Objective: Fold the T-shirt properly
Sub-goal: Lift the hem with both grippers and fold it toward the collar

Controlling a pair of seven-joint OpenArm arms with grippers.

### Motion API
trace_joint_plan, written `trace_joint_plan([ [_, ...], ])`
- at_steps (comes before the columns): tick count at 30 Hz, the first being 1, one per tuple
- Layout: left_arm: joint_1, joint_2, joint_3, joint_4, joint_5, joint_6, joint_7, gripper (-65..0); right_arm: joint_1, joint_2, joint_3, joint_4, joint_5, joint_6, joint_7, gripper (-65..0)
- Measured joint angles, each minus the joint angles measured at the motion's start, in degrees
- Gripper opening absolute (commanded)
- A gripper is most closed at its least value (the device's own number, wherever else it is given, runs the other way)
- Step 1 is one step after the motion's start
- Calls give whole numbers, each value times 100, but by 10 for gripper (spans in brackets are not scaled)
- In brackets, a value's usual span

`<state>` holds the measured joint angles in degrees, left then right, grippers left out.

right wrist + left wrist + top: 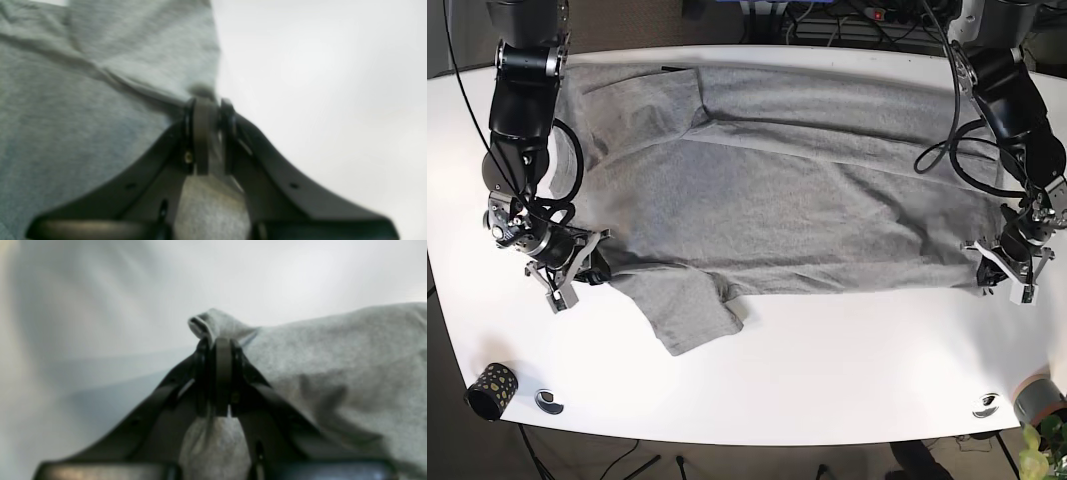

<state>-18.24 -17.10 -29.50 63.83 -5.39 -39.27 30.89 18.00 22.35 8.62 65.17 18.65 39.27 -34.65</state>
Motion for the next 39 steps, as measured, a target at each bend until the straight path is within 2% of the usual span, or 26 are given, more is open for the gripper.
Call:
trace_joint_plan([
  [2,48,24,-81,85,-4,-26,127,-650,-37,0,-4,85,24,0,9,-574],
  [4,66,-7,-101,90,28,-24,149,-650,-52,11,-2,39,20,-7,9,-512],
  [9,61,-33,-101,98,22,-24,133,-650,195,-13,0,-586,-35,-22,-11,-263],
  [11,61,-22,-101,101,24,-24,127,-650,323,-15,0,-866,-46,-26,142,-209],
  [14,66,-22,-101,101,24,-24,146,-650,474,-15,-2,-1250,-24,-26,717,-174],
  [21,66,-22,-101,101,31,-24,149,-650,909,9,-11,-2153,-57,-28,1086,-166],
  [25,66,-22,-101,101,28,-24,146,-650,1158,-17,-11,-2682,-570,-28,1394,-176],
  [28,66,-24,-101,101,28,-24,146,-650,1161,-151,0,-2736,-863,-31,1512,-182],
  [30,55,-22,-101,57,22,-24,136,-650,1145,-286,0,-2739,-1016,-26,1497,-219],
  [33,50,-24,-101,-85,24,-24,122,-650,1147,-415,-9,-2739,-1086,-20,1517,-335],
  [37,81,-26,-103,-144,28,-24,129,-650,1161,-455,-9,-2743,-1095,-22,1515,-552],
  [39,74,-24,-101,-144,26,-24,122,-650,1163,-439,-9,-2743,-1097,-22,1515,-634],
])
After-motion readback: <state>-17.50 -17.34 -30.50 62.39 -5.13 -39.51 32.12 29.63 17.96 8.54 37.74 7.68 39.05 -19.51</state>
